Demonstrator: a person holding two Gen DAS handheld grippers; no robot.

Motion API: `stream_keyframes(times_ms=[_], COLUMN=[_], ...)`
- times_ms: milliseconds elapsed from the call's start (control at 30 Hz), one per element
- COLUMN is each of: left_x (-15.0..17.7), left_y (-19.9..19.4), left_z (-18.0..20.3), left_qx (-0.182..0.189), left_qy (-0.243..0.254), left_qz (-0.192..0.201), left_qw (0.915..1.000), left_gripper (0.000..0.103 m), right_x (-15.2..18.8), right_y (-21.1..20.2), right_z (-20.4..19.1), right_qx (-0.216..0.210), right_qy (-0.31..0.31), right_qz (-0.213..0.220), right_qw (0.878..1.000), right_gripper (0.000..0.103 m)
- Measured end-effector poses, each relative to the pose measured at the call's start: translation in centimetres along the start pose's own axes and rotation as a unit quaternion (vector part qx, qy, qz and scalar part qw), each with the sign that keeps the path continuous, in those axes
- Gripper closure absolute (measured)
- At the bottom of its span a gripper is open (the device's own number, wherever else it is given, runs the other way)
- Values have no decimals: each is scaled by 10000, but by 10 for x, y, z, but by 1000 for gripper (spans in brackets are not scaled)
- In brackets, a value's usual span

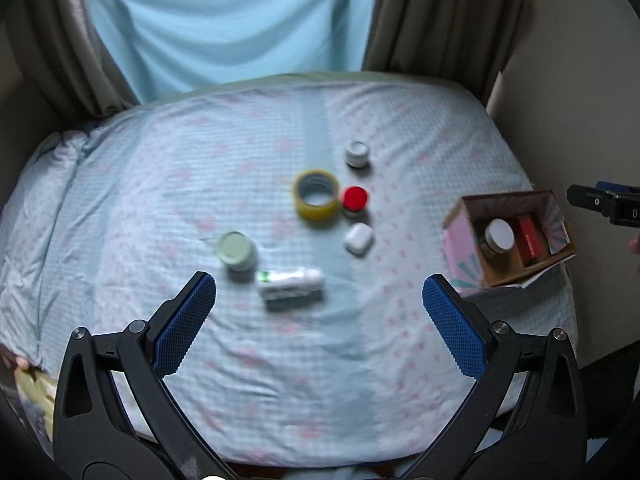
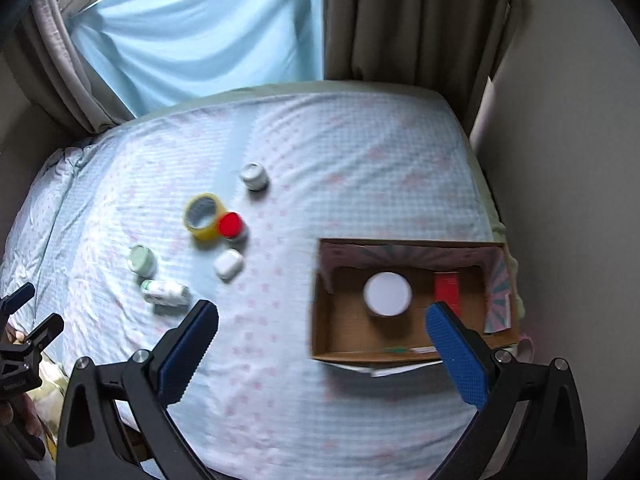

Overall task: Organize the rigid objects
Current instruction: 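Move both tools back over the remaining objects on the bed, then grasp the pale green jar with the left tool while the right tool grasps the red-lidded jar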

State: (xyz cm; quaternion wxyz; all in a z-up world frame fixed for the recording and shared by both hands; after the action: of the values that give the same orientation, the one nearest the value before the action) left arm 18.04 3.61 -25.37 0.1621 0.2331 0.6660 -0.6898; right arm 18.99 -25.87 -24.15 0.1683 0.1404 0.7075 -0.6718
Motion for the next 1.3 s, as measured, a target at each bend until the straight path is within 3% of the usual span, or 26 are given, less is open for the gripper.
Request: stream_keyframes(times_ms=[267, 533, 833, 1067, 1300], left_x=[8, 29, 32, 30, 38], left_y=[6, 59, 124, 186, 261], left_z=[-95, -157, -170, -168, -159], left_qx=[103, 278, 294, 248, 160], left_qy=[-83, -179, -242, -304, -483], left_qz=[11, -406, -482, -561, -999], left_qw=[9999, 9986, 9981, 9977, 9937], left_gripper=[0, 0, 0, 0, 0], right_x=[-3, -5, -13, -28, -30], right_y=[10, 30, 71, 134, 212], right_z=[-94, -156, -176, -172, -165], right_qx=[104, 11, 239, 269, 306], right_qy=[-108, 112, -123, -86, -451], right_qz=[94, 240, 287, 155, -261], right_qw=[9998, 9996, 9992, 9995, 9982], right_gripper=[0, 0, 0, 0, 0])
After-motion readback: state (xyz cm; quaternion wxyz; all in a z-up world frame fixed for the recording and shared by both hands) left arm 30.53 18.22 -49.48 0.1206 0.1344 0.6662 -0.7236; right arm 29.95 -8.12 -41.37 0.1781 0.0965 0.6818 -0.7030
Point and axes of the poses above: each gripper's, at about its wrist camera, not at the fingertips, and y roughly the way its jaws point, z to its right, x to its underside, the point moved 10 cm from there along y, roughly the way its jaws point
